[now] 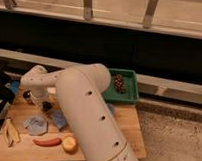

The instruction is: Wipe table surface with eraser

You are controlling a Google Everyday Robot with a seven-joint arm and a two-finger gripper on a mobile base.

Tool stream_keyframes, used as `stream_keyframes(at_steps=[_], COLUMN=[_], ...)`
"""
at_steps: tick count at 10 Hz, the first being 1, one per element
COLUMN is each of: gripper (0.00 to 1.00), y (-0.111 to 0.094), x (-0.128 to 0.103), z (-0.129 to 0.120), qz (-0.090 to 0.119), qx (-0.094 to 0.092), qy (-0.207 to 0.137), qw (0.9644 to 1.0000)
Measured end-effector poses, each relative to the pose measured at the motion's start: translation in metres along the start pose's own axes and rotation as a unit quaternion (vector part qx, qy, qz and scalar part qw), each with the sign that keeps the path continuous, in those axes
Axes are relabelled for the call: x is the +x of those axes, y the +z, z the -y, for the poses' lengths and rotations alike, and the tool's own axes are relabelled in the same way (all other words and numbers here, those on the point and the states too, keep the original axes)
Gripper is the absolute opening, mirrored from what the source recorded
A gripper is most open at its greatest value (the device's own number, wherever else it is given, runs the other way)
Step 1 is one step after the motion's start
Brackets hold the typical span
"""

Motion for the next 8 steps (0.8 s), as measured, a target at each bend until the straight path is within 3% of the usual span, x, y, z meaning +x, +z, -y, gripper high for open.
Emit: stream_keyframes(at_steps=[2, 6, 8], gripper=[0.00, 0.00, 0.00], y=[0.000, -0.001, -0.015], x=[0.000, 0.001, 0.016], z=[0.000, -0.003, 0.002], qz=[0.000, 0.000, 0.001], qx=[0.000, -0.001, 0.012], qy=[0.000, -0.001, 0.011], qw=[1.0000, 1.0000, 0.9999])
